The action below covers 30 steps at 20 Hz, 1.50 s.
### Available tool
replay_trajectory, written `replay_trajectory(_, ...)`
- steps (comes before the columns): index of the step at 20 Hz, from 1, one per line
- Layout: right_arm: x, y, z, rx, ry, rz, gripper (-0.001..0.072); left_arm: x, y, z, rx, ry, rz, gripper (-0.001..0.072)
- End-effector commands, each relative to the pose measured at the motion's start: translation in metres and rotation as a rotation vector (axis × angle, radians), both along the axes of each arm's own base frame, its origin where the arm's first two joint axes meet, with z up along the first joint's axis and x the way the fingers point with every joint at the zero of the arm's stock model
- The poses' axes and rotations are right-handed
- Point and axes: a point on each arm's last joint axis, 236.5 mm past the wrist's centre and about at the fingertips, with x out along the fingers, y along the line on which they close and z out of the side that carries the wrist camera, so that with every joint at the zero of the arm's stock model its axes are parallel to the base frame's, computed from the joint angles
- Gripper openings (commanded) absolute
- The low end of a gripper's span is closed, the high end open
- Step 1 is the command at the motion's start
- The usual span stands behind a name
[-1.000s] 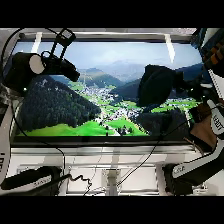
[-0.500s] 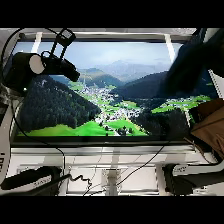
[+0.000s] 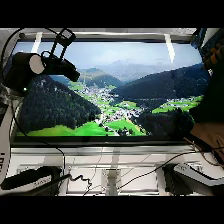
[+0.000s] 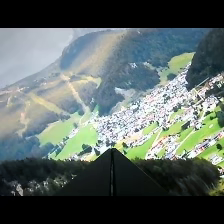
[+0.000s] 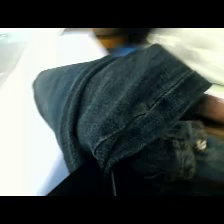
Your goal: Fold the clothes and pants, and hang the long-sleeved shirts on hangers.
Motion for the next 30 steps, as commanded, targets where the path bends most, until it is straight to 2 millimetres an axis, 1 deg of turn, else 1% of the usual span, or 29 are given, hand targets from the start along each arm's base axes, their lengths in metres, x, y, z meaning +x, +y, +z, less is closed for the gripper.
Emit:
replay_trajectory(1, -0.149, -0.024, -0.048, 0.106, 0.310, -0.413, 0.0070, 0.000, 0.000, 0.000, 0.000, 0.000, -0.001, 0.0025)
replay_trajectory(2, -0.173, -0.020, -0.062, 0.149, 0.346, -0.464, 0.0071, 0.000, 0.000, 0.000, 0.000, 0.000, -0.001, 0.0025)
replay_trajectory(3, -0.193, -0.019, -0.069, 0.174, 0.360, -0.527, 0.0071, 0.000, 0.000, 0.000, 0.000, 0.000, -0.001, 0.0025)
replay_trajectory(4, -0.214, -0.019, -0.071, 0.175, 0.367, -0.593, 0.0071, 0.000, 0.000, 0.000, 0.000, 0.000, -0.001, 0.0025)
replay_trajectory(6, -0.248, -0.028, -0.063, 0.131, 0.367, -0.689, 0.0071, 0.000, 0.000, 0.000, 0.001, 0.000, -0.001, 0.0025)
replay_trajectory(7, -0.261, -0.031, -0.061, 0.127, 0.360, -0.726, 0.0082, 0.000, 0.000, 0.000, 0.000, 0.000, 0.000, 0.0025)
replay_trajectory(8, -0.273, -0.033, -0.062, 0.131, 0.357, -0.758, 0.0167, 0.000, 0.000, 0.000, 0.000, 0.000, 0.000, 0.0025)
replay_trajectory(10, -0.290, -0.035, -0.063, 0.142, 0.356, -0.804, 0.0578, 0.000, 0.000, 0.000, 0.000, 0.000, 0.000, 0.0025)
replay_trajectory(11, -0.294, -0.036, -0.062, 0.136, 0.353, -0.814, 0.0687, 0.000, 0.000, 0.000, 0.000, 0.000, 0.000, 0.0025)
replay_trajectory(12, -0.294, -0.039, -0.060, 0.125, 0.346, -0.817, 0.0677, 0.000, 0.000, 0.000, 0.001, 0.000, -0.001, 0.0025)
replay_trajectory(13, -0.290, -0.042, -0.058, 0.115, 0.327, -0.811, 0.0677, 0.000, 0.000, 0.000, 0.000, 0.000, 0.000, 0.0025)
replay_trajectory(14, -0.284, -0.045, -0.056, 0.109, 0.297, -0.801, 0.0676, 0.000, 0.000, 0.000, 0.000, 0.000, 0.000, 0.0025)
replay_trajectory(15, -0.277, -0.048, -0.054, 0.104, 0.263, -0.786, 0.0660, 0.000, 0.000, 0.000, 0.000, 0.000, 0.000, 0.0025)
replay_trajectory(16, -0.268, -0.050, -0.052, 0.094, 0.239, -0.760, 0.0555, 0.000, 0.000, 0.000, 0.000, 0.000, 0.000, 0.0025)
replay_trajectory(18, -0.245, -0.053, -0.047, 0.062, 0.222, -0.679, 0.0233, 0.000, 0.000, 0.000, 0.000, 0.000, 0.000, 0.0024)
replay_trajectory(19, -0.228, -0.053, -0.045, 0.038, 0.220, -0.616, 0.0112, 0.000, 0.000, 0.000, 0.000, 0.000, 0.000, 0.0025)
replay_trajectory(20, -0.202, -0.052, -0.042, 0.008, 0.214, -0.524, 0.0073, 0.000, 0.000, 0.000, 0.000, 0.000, 0.000, 0.0025)
replay_trajectory(21, -0.168, -0.047, -0.041, -0.020, 0.206, -0.407, 0.0072, 0.000, 0.000, 0.000, 0.000, 0.000, 0.000, 0.0025)
replay_trajectory(22, -0.127, -0.034, -0.043, -0.043, 0.208, -0.253, 0.0072, 0.000, 0.000, 0.000, 0.001, 0.000, -0.001, 0.0025)
replay_trajectory(23, -0.084, -0.015, -0.046, -0.062, 0.207, -0.100, 0.0072, 0.000, 0.000, 0.000, 0.000, 0.000, 0.000, 0.0024)
replay_trajectory(24, -0.040, 0.013, -0.048, -0.084, 0.208, 0.062, 0.0072, 0.000, 0.000, 0.000, 0.000, 0.000, 0.000, 0.0025)
replay_trajectory(25, 0.001, 0.047, -0.052, -0.106, 0.215, 0.215, 0.0072, 0.000, 0.000, 0.000, 0.000, 0.000, 0.000, 0.0025)
replay_trajectory(26, 0.034, 0.086, -0.057, -0.119, 0.226, 0.355, 0.0072, 0.000, 0.000, 0.000, 0.000, 0.000, 0.000, 0.0025)
replay_trajectory(27, 0.062, 0.132, -0.063, -0.116, 0.238, 0.495, 0.0072, 0.000, 0.000, 0.000, 0.000, 0.000, 0.000, 0.0025)
replay_trajectory(28, 0.085, 0.186, -0.070, -0.114, 0.252, 0.648, 0.0072, 0.000, 0.000, 0.000, 0.000, 0.000, 0.000, 0.0025)
replay_trajectory(29, 0.102, 0.241, -0.076, -0.134, 0.270, 0.803, 0.0072, 0.000, 0.000, 0.000, 0.001, 0.000, -0.001, 0.0025)
replay_trajectory(30, 0.112, 0.289, -0.080, -0.168, 0.283, 0.931, 0.0073, 0.000, 0.000, 0.000, 0.001, 0.000, -0.001, 0.0025)
